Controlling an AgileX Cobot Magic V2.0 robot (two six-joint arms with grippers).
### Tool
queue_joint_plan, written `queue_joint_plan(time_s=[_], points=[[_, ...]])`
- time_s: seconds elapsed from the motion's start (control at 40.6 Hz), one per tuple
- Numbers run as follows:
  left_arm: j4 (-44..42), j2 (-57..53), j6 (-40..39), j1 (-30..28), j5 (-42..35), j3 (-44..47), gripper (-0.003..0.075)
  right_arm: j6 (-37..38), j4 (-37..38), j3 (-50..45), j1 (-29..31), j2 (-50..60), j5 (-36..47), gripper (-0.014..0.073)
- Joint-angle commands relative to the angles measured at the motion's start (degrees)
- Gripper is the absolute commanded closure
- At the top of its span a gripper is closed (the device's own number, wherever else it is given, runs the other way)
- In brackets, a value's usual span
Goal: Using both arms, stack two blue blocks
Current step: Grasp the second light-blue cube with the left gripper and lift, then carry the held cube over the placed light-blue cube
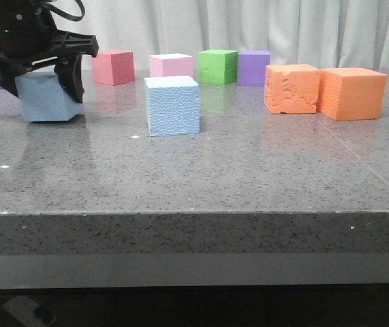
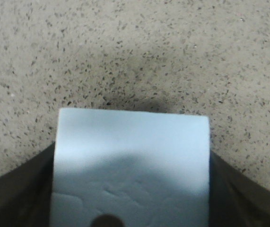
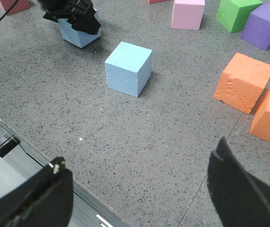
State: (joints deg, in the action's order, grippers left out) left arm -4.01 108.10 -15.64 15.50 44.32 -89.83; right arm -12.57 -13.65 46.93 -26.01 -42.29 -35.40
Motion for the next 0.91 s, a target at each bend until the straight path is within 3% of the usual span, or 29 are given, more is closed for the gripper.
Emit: queue_joint_plan(time_s=[0.0,0.197,0.369,0.591,0.714,0.886], points=[[0.5,-4.3,6.5,0.5,0.2,-4.1,0.03,-0.5,-0.8,1.4,0.2,0.2,3.5,0.0001],[9.1,-5.3,25.5,2.3,6.4,-10.8,0.03,-0.5,-0.8,1.4,0.2,0.2,3.5,0.0001],[23.5,-5.4,46.7,3.8,12.2,-16.6,0.03,-0.5,-0.8,1.4,0.2,0.2,3.5,0.0001],[33.5,-5.3,68.2,5.8,17.9,-17.7,0.03,-0.5,-0.8,1.4,0.2,0.2,3.5,0.0001],[33.5,-5.2,72.7,7.5,16.4,-17.7,0.03,-0.5,-0.8,1.4,0.2,0.2,3.5,0.0001],[33.4,-4.8,73.2,9.2,13.4,-17.7,0.03,-0.5,-0.8,1.4,0.2,0.2,3.5,0.0001]])
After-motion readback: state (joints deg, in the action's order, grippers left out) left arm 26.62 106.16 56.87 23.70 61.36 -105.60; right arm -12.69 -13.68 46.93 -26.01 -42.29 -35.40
